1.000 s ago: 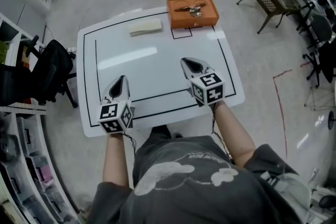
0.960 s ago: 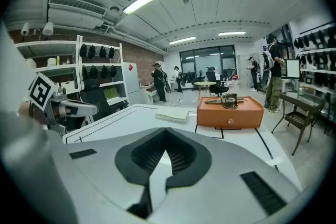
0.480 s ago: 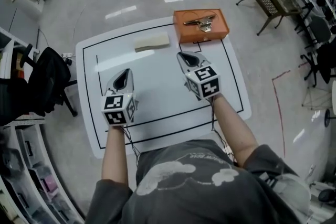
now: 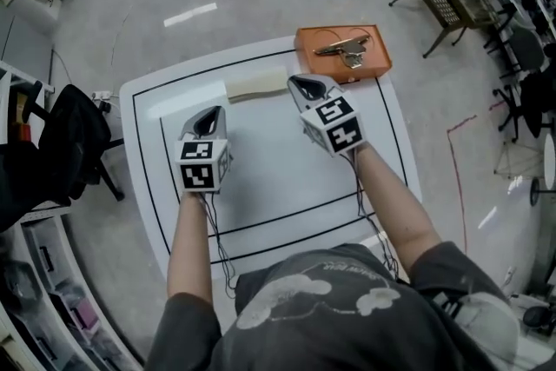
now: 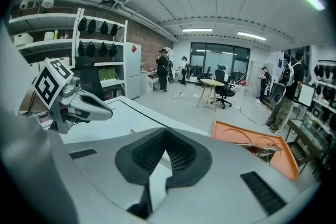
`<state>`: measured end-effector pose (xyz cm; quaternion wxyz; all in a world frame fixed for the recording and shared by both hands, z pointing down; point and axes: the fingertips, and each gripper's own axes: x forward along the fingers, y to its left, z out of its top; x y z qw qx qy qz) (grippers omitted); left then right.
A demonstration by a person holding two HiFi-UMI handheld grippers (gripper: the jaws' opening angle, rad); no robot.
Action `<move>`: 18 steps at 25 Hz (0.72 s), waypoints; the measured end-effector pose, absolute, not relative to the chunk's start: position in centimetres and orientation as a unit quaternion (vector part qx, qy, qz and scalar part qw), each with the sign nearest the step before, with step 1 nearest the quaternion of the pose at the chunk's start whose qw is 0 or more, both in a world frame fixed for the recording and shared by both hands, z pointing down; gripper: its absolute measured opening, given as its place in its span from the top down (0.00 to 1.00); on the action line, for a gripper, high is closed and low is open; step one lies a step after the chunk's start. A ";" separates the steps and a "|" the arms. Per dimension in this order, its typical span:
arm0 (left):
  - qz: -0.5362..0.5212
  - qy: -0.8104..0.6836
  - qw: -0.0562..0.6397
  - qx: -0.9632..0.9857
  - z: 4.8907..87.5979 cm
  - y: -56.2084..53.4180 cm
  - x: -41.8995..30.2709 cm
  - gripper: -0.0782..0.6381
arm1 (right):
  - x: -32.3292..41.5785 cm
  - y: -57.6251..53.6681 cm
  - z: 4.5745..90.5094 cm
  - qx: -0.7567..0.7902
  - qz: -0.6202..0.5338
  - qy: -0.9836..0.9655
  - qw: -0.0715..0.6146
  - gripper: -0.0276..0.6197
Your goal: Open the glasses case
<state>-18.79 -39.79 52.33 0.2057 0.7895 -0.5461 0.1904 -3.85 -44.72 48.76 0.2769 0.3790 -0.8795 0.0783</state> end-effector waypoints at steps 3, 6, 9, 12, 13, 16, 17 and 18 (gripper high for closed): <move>0.194 -0.538 0.228 0.788 54.2 -40.7 -18.5 0.89 | -4.6 -45.5 49.8 0.376 0.077 -0.875 0.295 0.96; 0.200 -0.535 0.242 0.785 55.8 -41.6 -18.5 0.89 | -5.2 -46.4 51.1 0.374 0.069 -0.869 0.317 0.96; 0.220 -0.524 0.247 0.785 57.3 -42.2 -18.1 0.89 | -5.7 -46.9 52.6 0.368 0.063 -0.862 0.343 0.96; 0.245 -0.513 0.241 0.786 58.2 -42.5 -17.3 0.89 | -5.8 -47.2 54.0 0.359 0.034 -0.850 0.383 0.95; 0.251 -0.513 0.239 0.786 58.5 -42.7 -17.1 0.89 | -5.8 -47.3 54.4 0.357 0.022 -0.846 0.396 0.95; 0.259 -0.512 0.239 0.784 59.1 -43.3 -16.9 0.89 | -6.3 -47.7 55.1 0.347 -0.014 -0.839 0.420 0.93; 0.260 -0.511 0.240 0.783 59.2 -43.5 -16.9 0.89 | -6.5 -47.8 55.3 0.341 -0.024 -0.837 0.427 0.90; 0.260 -0.510 0.242 0.783 59.3 -43.6 -16.8 0.89 | -6.7 -47.7 55.5 0.332 -0.033 -0.836 0.436 0.88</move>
